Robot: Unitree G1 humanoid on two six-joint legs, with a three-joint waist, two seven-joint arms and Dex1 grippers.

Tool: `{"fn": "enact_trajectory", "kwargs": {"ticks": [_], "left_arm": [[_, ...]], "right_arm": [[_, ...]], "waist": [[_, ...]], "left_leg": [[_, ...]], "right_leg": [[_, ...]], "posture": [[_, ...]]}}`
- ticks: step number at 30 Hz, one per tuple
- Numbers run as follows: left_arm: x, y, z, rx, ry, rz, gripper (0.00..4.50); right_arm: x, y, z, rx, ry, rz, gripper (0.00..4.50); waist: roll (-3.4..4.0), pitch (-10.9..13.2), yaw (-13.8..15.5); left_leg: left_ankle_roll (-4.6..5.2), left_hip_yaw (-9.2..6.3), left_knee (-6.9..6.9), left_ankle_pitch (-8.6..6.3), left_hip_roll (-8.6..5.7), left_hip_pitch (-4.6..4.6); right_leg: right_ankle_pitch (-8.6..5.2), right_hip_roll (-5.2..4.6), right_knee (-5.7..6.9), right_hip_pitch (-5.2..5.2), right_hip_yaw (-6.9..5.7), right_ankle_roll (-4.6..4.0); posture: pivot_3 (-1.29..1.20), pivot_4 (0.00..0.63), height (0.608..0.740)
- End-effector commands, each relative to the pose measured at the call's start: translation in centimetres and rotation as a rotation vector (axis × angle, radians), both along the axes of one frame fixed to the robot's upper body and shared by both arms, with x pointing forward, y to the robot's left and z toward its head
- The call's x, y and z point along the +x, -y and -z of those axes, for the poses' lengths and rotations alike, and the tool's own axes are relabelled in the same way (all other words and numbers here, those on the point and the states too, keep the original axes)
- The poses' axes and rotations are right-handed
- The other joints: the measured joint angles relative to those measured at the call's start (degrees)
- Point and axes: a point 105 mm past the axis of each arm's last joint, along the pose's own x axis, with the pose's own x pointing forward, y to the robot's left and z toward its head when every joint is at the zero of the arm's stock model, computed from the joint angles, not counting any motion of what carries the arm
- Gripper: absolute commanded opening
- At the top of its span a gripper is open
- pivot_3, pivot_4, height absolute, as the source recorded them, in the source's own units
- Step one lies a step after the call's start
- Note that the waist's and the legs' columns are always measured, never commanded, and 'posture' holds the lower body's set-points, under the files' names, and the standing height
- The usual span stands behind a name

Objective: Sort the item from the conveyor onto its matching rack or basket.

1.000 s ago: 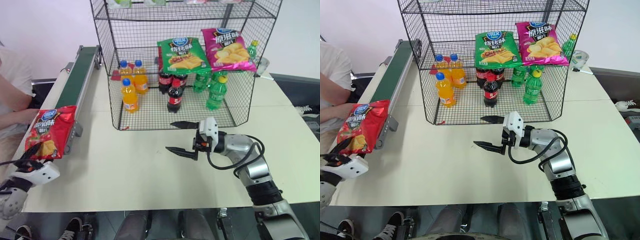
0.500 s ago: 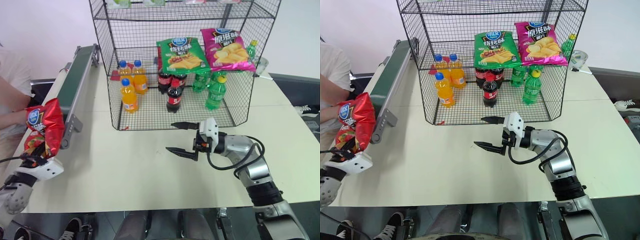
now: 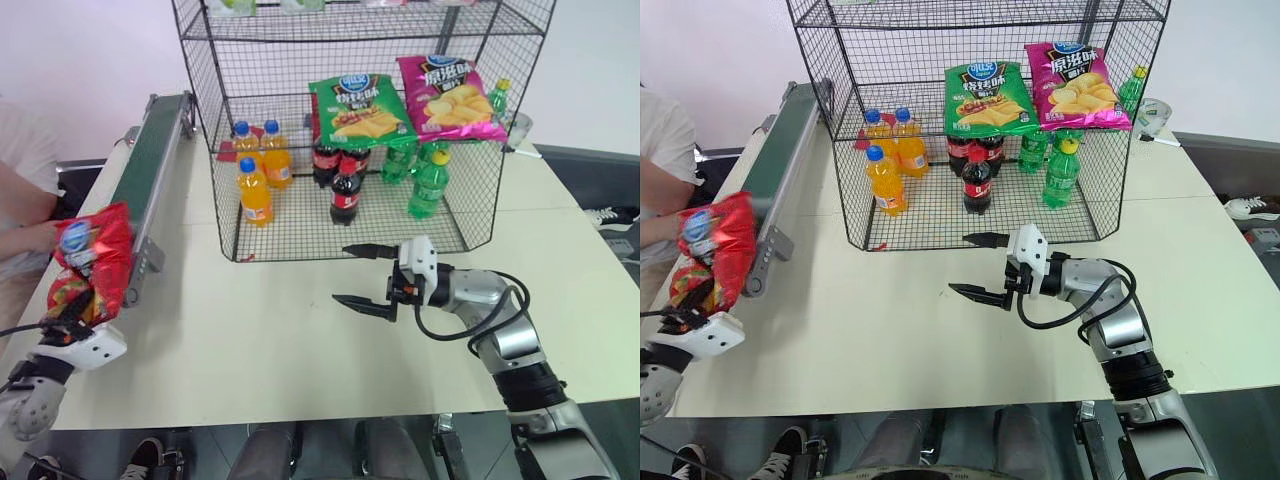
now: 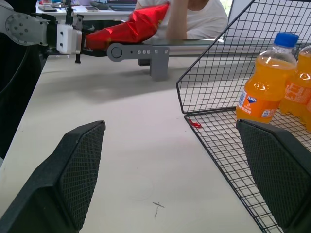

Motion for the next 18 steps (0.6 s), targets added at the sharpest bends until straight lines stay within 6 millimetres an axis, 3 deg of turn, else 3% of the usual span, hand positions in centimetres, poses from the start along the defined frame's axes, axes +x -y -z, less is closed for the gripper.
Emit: {"fn": "enact_trajectory", "kwargs": {"ticks": [1, 3, 9, 18], "left_arm": [[0.3, -0.7, -1.7, -0.021, 0.071, -0.03, 3.59], [0.2, -0.7, -1.4, -0.01, 0.063, -0.037, 4.46], [-0.2, -0.4, -3.0, -0.015, 0.117, -0.023, 4.46], [-1.5, 0.6, -3.8, 0.004, 0.127, -0.037, 4.46]], "right_arm": [[0.1, 0.4, -1.1, 0.006, 0.049, 0.005, 4.5], [0.2, 0.6, -1.2, 0.006, 0.049, 0.011, 4.5], [0.0, 0.6, -0.9, 0.004, 0.043, 0.013, 4.5], [0.0, 0.4, -0.9, 0.009, 0.039, 0.009, 4.5]], "waist": [[-0.01, 0.0, -0.03], [0.0, -0.01, 0.0], [-0.02, -0.02, -0.05], [-0.04, -0.03, 0.32]], "left_leg": [[0.0, 0.0, 0.0, 0.0, 0.0, 0.0], [0.0, 0.0, 0.0, 0.0, 0.0, 0.0], [0.0, 0.01, 0.0, 0.0, 0.0, 0.0], [0.0, 0.04, 0.0, 0.0, 0.01, 0.0]], "right_leg": [[0.0, 0.0, 0.0, 0.0, 0.0, 0.0], [0.0, 0.0, 0.0, -0.01, 0.0, 0.0], [0.0, 0.0, 0.05, -0.03, 0.03, 0.0], [0.0, -0.01, 0.08, -0.04, 0.08, 0.0]], "posture": [[0.0, 0.15, 0.74], [0.0, 0.15, 0.74], [0.0, 0.15, 0.74], [0.0, 0.15, 0.74]]}}
